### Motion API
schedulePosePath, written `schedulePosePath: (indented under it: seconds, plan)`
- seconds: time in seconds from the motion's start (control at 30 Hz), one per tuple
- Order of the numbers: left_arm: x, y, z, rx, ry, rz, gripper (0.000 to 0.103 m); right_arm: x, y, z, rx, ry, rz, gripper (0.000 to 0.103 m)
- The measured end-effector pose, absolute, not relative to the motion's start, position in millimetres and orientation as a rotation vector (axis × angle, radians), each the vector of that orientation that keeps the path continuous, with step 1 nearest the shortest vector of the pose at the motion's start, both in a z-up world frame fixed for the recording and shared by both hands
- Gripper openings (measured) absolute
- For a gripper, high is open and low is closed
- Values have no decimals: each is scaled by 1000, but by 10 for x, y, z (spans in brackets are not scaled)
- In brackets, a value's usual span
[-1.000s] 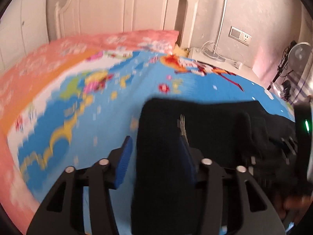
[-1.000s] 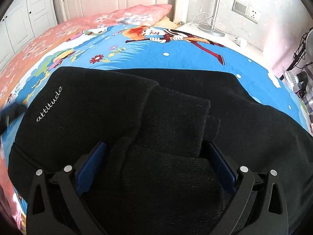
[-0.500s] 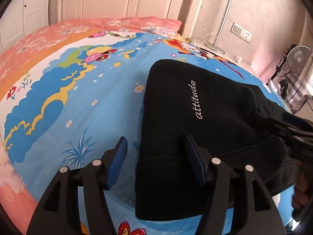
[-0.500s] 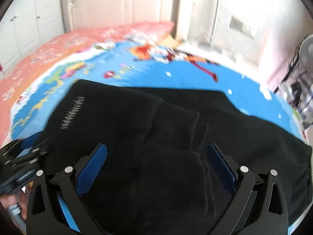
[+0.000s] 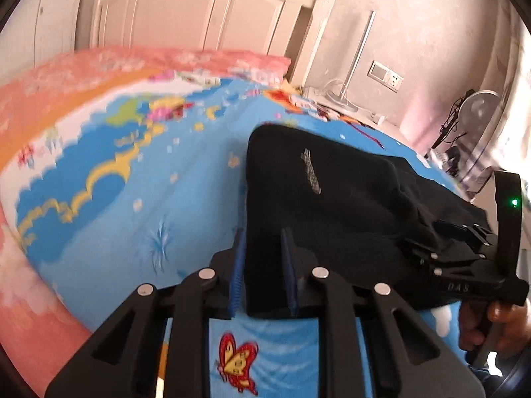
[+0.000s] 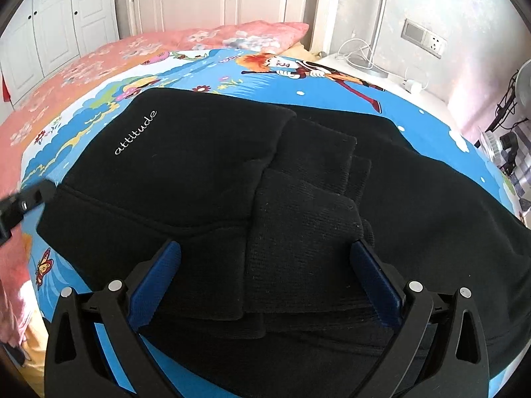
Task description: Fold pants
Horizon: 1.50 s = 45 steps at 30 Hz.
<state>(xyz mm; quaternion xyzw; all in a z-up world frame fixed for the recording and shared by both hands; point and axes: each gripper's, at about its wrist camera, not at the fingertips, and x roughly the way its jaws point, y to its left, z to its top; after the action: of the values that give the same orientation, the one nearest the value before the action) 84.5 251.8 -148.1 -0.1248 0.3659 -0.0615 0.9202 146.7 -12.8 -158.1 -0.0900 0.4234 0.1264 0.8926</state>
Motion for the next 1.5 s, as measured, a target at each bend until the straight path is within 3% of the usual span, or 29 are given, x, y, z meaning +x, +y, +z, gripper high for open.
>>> schedulePosePath:
  seconds: [0.4,0.6,0.83,0.93,1.0,1.03,1.1,1.27,1.33,1.5]
  plan:
    - [813,2518,-1444,-245,733,-111,23,1487,-271,-1503,-157,858,194,97]
    - [1032,1963,-1122,-57,671,-230,21,1491,-247,-1594,-167,873,187,98]
    - [1814,1360,-1365,314,854,-248,25,1486,-265,-1599,-164,878,196,98]
    - [1928,1844,-1083,110,786,-13,18,1501,-282,-1608,-160,879,205,98]
    - [1849,1987,-946,56,743,21,25,1509,-289,-1615,-152,880,208,98]
    - [1820,1994,-943,72,738,41,35,1507,-284,-1619,-153,878,208,98]
    - [1756,2087,-997,33,756,65,39,1497,-285,-1621,-155,875,211,98]
    - [1507,1739,-1065,36,741,-226,38,1487,-281,-1626,-152,873,211,98]
    - [1532,1499,-1147,107,767,-296,25,1488,-283,-1624,-154,872,211,98]
    - [1736,1369,-1423,131,836,-292,23,1480,-270,-1623,-156,872,216,98]
